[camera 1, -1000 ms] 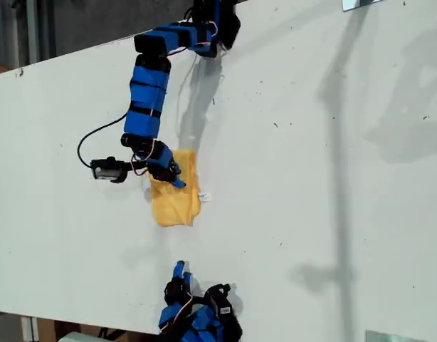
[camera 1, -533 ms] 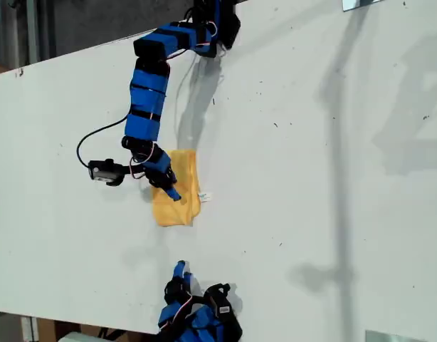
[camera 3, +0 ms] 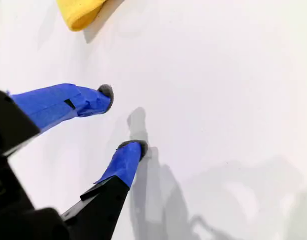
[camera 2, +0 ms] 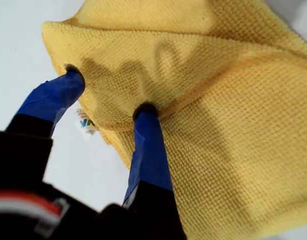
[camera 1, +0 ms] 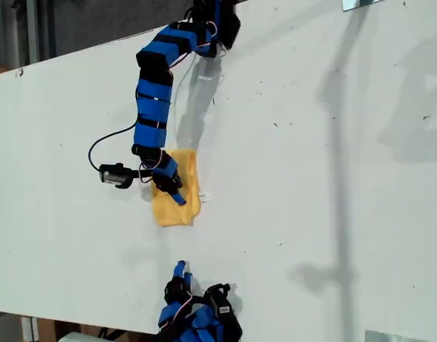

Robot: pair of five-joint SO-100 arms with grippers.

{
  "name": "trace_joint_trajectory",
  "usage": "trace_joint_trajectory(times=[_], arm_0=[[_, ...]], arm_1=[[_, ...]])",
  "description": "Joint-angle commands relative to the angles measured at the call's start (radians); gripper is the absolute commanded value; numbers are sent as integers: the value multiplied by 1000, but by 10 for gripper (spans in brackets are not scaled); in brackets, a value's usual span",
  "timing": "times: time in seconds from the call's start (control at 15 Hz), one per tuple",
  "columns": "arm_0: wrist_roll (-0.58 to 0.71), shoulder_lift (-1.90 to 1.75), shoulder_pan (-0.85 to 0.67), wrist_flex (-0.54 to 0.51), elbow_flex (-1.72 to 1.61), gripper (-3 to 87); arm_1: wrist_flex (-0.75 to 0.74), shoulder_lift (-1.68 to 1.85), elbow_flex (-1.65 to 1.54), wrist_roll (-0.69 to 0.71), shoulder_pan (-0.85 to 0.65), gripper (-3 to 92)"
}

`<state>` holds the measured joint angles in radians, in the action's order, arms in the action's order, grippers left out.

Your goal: Grasp corners of a square towel and fold twice.

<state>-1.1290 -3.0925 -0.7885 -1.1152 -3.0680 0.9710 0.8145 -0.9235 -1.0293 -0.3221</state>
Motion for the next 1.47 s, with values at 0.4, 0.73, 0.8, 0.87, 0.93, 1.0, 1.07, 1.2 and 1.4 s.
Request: trace_joint_trajectory(times=[0.4,0.73,0.8,0.87,0.93,1.0,1.07,1.2,1.4], arm_0=[[0,-6,-3,9,51,172],[0,-6,-3,9,51,172],[-2,-6,-3,9,51,172],[-2,-6,-3,9,51,172],[-2,-6,-3,9,51,172],[-2,-6,-3,9,51,172],[-2,-6,-3,8,51,172],[-2,-6,-3,8,51,172],[-2,-8,-2,8,51,172]], arm_1=[[247,110,-104,-103,-46,254],[218,227,-227,-84,-60,240],[209,230,-212,-78,-52,235],[210,230,-196,-75,-46,234],[219,232,-193,-74,-46,233],[238,230,-198,-74,-57,212],[253,230,-219,-74,-69,192],[264,276,-307,-86,-84,208],[235,423,-495,-101,-123,214]])
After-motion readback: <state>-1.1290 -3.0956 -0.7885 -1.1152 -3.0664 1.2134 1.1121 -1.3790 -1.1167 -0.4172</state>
